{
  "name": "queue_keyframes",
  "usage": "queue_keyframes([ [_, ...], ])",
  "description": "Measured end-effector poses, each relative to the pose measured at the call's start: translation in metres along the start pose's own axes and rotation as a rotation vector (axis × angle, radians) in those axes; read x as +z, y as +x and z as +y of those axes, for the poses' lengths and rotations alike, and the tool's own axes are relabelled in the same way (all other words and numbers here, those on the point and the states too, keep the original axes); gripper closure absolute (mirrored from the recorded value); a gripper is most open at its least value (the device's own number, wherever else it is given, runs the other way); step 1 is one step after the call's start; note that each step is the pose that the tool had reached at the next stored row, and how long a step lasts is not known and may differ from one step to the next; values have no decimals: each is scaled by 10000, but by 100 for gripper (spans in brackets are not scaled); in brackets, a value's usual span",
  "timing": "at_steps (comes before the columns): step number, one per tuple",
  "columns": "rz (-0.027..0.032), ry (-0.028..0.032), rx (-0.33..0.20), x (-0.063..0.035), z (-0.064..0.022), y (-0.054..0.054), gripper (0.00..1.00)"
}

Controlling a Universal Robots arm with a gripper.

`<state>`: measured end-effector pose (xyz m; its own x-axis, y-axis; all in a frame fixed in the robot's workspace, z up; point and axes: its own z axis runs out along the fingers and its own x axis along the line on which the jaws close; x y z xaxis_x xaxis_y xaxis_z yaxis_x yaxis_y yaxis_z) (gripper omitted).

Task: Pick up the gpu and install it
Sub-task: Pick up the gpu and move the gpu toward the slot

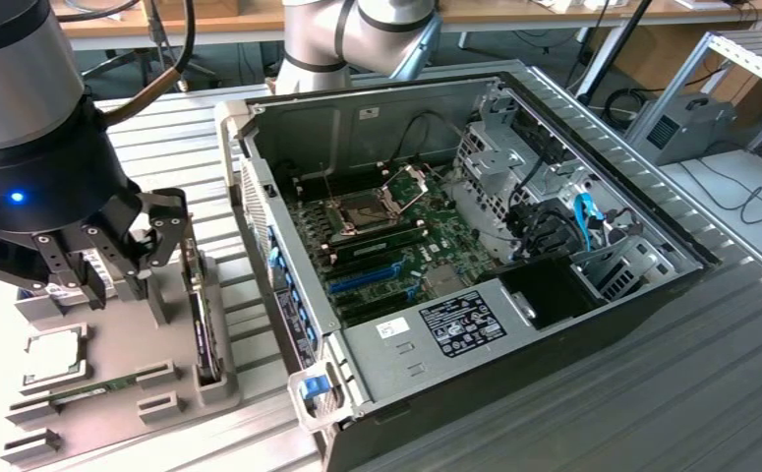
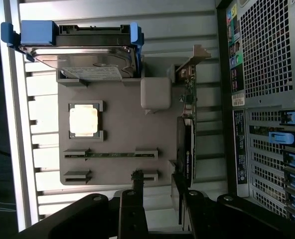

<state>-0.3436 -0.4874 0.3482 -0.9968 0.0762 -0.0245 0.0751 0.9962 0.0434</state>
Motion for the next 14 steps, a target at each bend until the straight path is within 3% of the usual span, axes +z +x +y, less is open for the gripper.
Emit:
queue_keyframes([
  [14, -1, -1, 0, 37, -2, 1, 64],
])
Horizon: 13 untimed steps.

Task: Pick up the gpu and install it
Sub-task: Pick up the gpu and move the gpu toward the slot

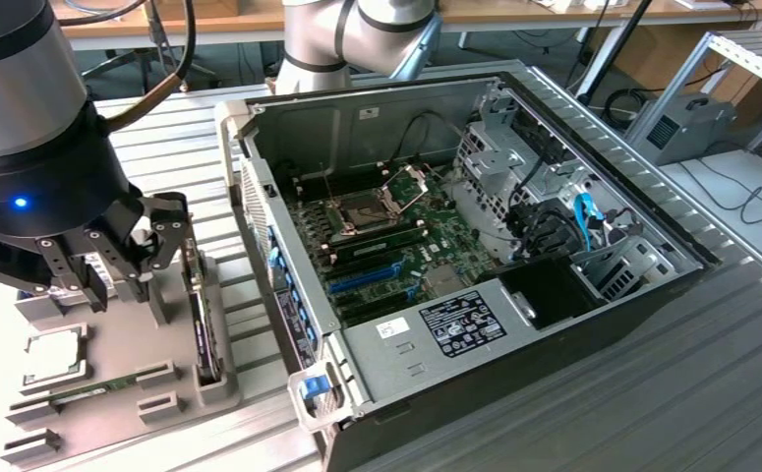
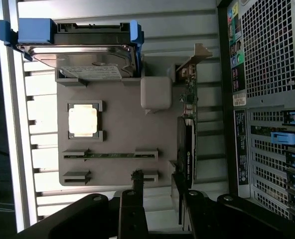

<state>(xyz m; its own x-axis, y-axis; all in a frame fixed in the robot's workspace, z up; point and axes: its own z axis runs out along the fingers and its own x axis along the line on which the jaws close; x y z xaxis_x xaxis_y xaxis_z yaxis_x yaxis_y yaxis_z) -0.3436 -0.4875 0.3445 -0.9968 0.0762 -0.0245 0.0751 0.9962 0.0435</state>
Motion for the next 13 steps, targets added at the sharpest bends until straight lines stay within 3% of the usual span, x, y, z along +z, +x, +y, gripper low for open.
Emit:
queue_keyframes([
  [13, 0, 0, 0, 34, -2, 1, 64],
])
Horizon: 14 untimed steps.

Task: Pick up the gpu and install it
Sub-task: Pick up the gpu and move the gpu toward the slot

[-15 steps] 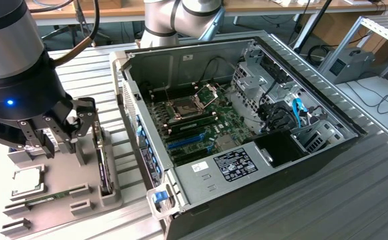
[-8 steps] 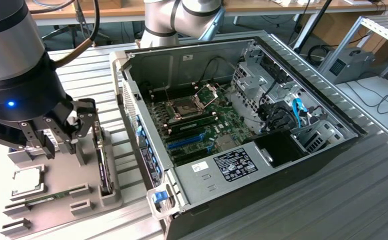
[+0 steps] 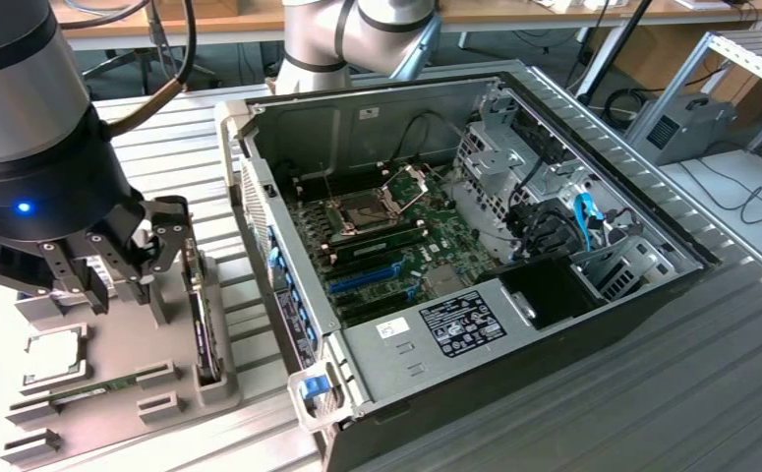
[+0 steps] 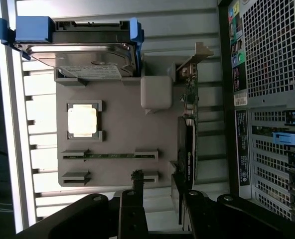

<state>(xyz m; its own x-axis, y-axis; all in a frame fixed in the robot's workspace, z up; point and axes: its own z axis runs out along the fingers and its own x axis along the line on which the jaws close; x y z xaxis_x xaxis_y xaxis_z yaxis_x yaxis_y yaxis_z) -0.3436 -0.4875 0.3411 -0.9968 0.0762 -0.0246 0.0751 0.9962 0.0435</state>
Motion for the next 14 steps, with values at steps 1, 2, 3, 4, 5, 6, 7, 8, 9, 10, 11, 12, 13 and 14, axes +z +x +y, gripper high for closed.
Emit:
queue_keyframes([
  [1, 0, 0, 0, 4, 0, 0, 64],
  [2, 1, 1, -1, 6, 0, 0, 64],
  [3, 1, 0, 0, 9, -1, 0, 64],
  [4, 1, 0, 0, 12, -1, 0, 64],
  [5, 0, 0, 0, 15, -1, 0, 64],
  [6, 0, 0, 0, 17, -1, 0, 64],
  [7, 1, 0, 0, 19, -1, 0, 64],
  [8, 0, 0, 0, 22, -1, 0, 64],
  [9, 1, 0, 0, 24, -1, 1, 64],
  [10, 1, 0, 0, 27, -2, 1, 64],
  [11, 1, 1, 0, 29, -2, 1, 64],
  [12, 0, 0, 0, 33, -2, 0, 64],
  [13, 1, 0, 0, 35, -2, 1, 64],
  [14, 1, 0, 0, 38, -2, 1, 64],
])
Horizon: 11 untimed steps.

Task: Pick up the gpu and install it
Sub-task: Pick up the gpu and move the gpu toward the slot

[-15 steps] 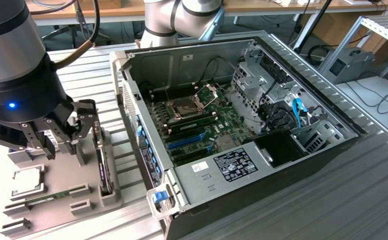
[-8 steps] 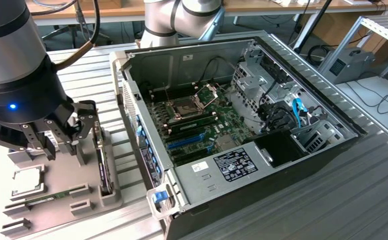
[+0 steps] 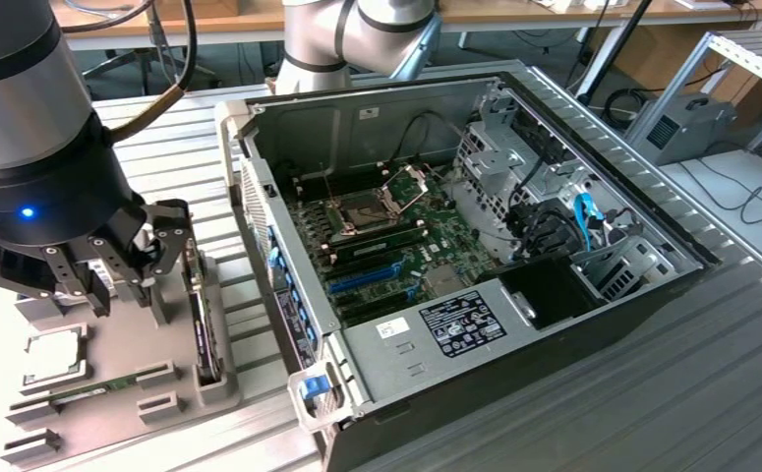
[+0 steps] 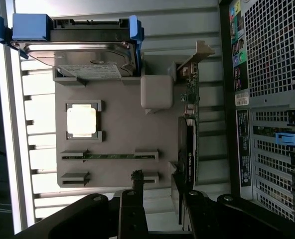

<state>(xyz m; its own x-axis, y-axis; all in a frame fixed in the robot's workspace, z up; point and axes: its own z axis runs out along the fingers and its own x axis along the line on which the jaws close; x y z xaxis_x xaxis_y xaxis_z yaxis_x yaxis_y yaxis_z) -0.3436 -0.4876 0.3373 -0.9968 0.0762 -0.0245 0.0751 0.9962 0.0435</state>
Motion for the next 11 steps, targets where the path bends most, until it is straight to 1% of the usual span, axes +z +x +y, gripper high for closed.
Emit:
queue_keyframes([
  [11, 0, 0, 0, 27, -1, 1, 64],
])
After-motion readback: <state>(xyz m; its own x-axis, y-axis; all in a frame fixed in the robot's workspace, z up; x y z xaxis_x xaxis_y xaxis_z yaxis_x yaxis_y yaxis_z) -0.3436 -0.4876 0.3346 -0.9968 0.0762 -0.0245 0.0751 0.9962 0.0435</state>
